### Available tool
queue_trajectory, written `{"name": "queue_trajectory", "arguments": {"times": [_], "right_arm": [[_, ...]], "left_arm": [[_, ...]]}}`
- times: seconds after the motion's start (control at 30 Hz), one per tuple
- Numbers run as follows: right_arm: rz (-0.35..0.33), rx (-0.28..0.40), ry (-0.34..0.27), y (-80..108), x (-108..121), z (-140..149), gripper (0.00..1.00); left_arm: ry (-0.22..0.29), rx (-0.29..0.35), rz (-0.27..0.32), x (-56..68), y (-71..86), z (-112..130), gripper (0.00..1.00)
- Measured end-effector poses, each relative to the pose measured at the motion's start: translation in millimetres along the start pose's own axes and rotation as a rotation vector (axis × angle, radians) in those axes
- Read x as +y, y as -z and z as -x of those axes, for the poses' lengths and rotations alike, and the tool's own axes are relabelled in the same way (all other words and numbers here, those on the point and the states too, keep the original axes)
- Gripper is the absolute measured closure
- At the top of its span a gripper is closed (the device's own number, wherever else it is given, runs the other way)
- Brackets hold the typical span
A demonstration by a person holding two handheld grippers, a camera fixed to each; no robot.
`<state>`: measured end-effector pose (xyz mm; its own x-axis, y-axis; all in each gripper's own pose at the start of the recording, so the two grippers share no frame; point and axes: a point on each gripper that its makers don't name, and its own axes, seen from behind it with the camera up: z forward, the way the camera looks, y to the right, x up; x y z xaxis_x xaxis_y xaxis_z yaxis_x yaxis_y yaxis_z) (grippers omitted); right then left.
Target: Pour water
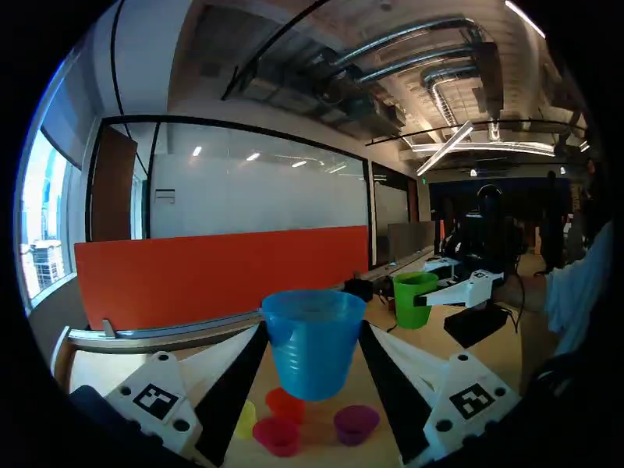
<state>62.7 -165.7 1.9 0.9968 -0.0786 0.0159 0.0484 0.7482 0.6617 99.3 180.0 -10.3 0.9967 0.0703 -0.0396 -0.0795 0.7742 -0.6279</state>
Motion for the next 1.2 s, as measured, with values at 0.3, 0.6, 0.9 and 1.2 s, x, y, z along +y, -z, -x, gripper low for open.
{"name": "queue_trajectory", "arguments": {"times": [0.3,0.6,0.9,1.2], "right_arm": [[0.007,-0.019,-0.009,-0.6,5.5,9.9,0.11],[-0.004,-0.081,-0.004,-3.4,8.0,31.2,0.11],[-0.021,-0.134,0.0,-3.3,7.2,49.3,0.1],[-0.036,-0.204,0.006,-2.9,8.7,73.2,0.11]], "left_arm": [[-0.028,-0.052,0.012,3.3,-2.3,20.6,0.16],[-0.059,-0.155,0.023,2.4,1.4,62.9,0.16],[-0.069,-0.236,0.041,3.9,4.4,95.4,0.15],[-0.085,-0.321,0.058,8.4,7.2,127.1,0.15]]}}
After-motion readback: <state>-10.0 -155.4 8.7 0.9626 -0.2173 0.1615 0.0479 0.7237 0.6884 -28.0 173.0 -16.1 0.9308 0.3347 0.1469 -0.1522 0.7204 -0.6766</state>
